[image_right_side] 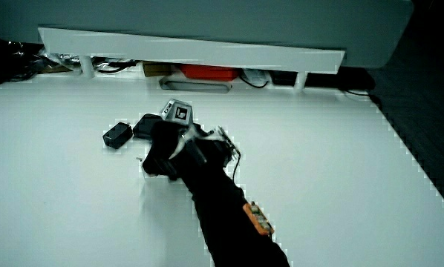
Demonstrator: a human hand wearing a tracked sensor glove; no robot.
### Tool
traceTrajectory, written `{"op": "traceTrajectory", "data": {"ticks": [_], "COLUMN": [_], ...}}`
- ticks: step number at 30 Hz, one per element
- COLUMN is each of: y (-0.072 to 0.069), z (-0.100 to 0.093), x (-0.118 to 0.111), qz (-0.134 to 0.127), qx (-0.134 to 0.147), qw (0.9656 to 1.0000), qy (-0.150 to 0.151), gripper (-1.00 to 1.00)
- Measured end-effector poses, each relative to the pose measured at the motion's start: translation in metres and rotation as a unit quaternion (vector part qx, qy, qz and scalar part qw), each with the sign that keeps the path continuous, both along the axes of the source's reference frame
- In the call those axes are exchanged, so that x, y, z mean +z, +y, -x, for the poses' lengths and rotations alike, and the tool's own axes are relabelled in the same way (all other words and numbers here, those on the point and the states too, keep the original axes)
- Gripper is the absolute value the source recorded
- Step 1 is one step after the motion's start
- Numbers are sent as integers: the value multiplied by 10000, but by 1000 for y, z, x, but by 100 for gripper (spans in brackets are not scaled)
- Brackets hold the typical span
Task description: Place socket
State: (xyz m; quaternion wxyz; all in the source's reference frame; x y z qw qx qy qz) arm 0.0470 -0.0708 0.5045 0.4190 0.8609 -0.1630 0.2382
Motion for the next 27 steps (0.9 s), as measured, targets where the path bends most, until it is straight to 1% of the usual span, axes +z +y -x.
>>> {"op": "traceTrajectory", "data": {"ticks": [1, 2, 3, 4, 7, 9, 11, 12, 15, 16, 17, 18, 19, 20, 23, 24, 25, 26, 27], "y": [0, 1, 0, 1, 1, 2, 2, 2, 3, 3, 4, 4, 5, 5, 6, 6, 6, 7, 7], "z": [1, 2, 1, 1, 0, -1, -2, -2, -4, -5, -5, -6, -6, -8, -12, -13, -15, -18, -21], "x": [-1, -1, 4, 5, 3, 7, 6, 5, 8, 8, 7, 9, 6, 8, -4, -8, -12, -19, -27], "qz": [-24, -13, 21, 73, 42, 112, 76, 81, 131, 66, 109, 89, 72, 61, -86, -117, -151, -174, -284], "qx": [12, -37, -7, 14, 49, 67, 109, 64, 127, 96, 89, 100, 91, 69, 66, 11, -54, -61, -45], "qw": [10000, 10000, 10000, 9999, 10000, 9999, 9999, 9999, 9998, 9999, 9998, 9998, 9997, 9997, 9994, 9992, 9993, 9990, 9989], "qy": [0, 45, 80, 70, -26, -38, -78, -86, -121, -106, -161, -143, -212, -215, -339, -375, -330, -403, -383], "gripper": [0, 0, 0, 0, 0, -8, -16, -20, -32, -36, -40, -44, -48, -52, -64, -68, -72, -76, -80]}}
